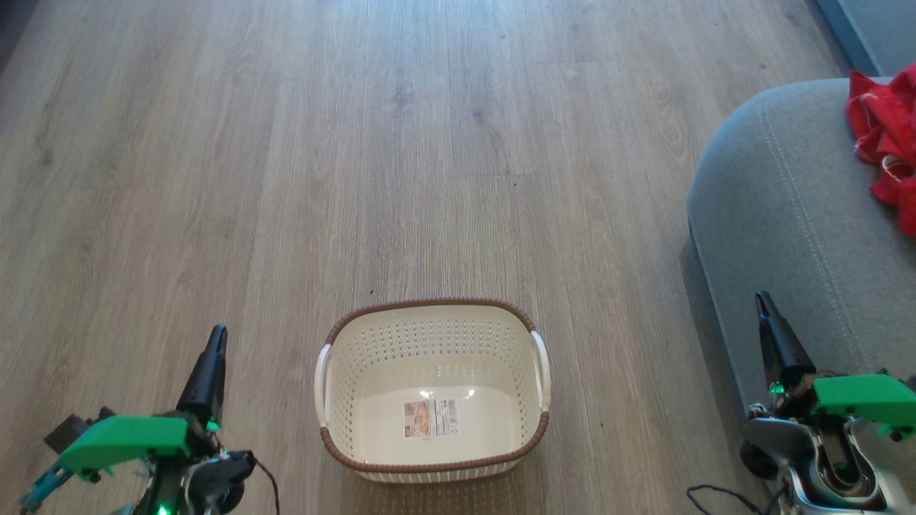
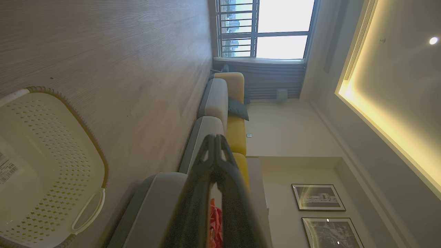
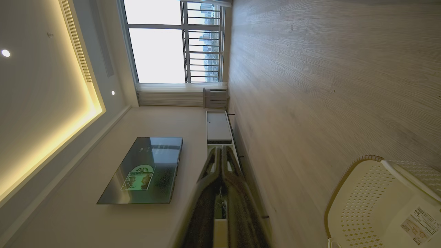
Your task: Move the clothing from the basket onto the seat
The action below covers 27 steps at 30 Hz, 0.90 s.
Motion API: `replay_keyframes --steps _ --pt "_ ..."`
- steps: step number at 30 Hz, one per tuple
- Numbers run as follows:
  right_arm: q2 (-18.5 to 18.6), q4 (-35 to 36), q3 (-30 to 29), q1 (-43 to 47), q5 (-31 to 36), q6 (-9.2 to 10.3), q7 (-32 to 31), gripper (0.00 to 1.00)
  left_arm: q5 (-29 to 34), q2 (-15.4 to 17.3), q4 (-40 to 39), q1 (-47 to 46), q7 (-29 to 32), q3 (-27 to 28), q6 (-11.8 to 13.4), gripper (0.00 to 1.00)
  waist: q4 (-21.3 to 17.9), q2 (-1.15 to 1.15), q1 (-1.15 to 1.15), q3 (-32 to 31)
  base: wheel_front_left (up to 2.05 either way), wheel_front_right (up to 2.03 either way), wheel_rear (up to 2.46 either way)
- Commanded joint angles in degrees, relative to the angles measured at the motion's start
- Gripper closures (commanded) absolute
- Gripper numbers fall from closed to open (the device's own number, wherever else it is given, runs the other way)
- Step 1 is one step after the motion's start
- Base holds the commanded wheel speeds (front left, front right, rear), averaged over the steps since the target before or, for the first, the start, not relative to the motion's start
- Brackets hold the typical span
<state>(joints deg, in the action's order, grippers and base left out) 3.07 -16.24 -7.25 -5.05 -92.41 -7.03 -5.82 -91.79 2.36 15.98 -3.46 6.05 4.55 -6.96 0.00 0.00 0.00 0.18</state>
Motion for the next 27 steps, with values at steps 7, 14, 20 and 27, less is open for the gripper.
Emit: replay_keyframes --steps 7,14,20,27 --pt "-0.04 2.23 0.88 -1.12 0.12 -0.46 -0.54 1.00 -0.38 0.52 -1.93 -2.73 0.44 1.97 -0.53 1.00 0.00 0.00 0.00 0.00 0.00 0.00 0.00" --pt "-0.06 2.23 0.86 -1.12 0.14 -0.46 -0.56 1.00 -0.38 0.52 -1.93 -2.73 0.44 1.96 -0.53 1.00 0.00 0.00 0.00 0.00 0.00 0.00 0.00" --pt "-0.07 2.23 0.84 -1.13 0.15 -0.46 -0.57 1.00 -0.38 0.52 -1.93 -2.73 0.44 1.96 -0.53 1.00 0.00 0.00 0.00 0.00 0.00 0.00 0.00" --pt "-0.08 2.22 0.83 -1.13 0.17 -0.46 -0.59 1.00 -0.38 0.52 -1.93 -2.73 0.44 1.96 -0.53 1.00 0.00 0.00 0.00 0.00 0.00 0.00 0.00"
